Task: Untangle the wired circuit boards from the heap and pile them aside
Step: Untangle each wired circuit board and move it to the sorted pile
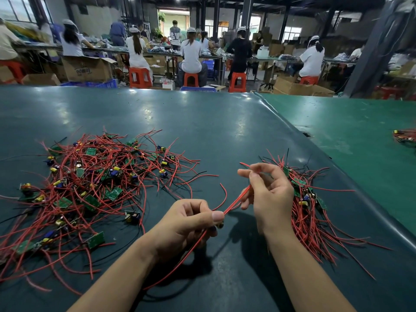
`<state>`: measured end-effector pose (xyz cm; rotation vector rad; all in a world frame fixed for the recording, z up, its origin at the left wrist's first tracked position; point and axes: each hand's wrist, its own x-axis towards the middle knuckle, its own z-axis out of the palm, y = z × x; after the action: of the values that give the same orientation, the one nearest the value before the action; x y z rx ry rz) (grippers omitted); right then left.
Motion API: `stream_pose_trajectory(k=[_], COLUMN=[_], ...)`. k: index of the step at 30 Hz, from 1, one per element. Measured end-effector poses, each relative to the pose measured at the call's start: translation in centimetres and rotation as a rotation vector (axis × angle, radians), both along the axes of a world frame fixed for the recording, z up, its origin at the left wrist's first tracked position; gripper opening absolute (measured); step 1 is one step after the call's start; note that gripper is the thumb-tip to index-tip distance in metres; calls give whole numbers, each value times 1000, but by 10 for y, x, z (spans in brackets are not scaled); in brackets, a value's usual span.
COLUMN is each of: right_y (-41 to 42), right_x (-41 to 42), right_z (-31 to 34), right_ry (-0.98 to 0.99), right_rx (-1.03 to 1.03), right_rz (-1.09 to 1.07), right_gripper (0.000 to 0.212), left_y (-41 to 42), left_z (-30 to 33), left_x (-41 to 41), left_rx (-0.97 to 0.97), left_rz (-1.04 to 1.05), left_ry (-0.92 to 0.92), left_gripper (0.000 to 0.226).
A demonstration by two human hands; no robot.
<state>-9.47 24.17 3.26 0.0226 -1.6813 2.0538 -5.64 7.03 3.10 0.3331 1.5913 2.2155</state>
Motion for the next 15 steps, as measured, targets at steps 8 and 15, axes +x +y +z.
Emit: stream_pose_trajectory(k=[8, 15], right_y=[7, 8], right_x=[-7, -6], right_z=[-2, -3], right_ry=[-57, 7], right_rx=[-82, -11], right_rz=[-9, -109], right_gripper=[27, 36], left_y=[-3, 0], left_z=[-1, -2], left_x=[0, -5], left_rx=[-8, 15], left_rz=[-14, 178], left_ry=[6, -14], left_gripper=[25, 28])
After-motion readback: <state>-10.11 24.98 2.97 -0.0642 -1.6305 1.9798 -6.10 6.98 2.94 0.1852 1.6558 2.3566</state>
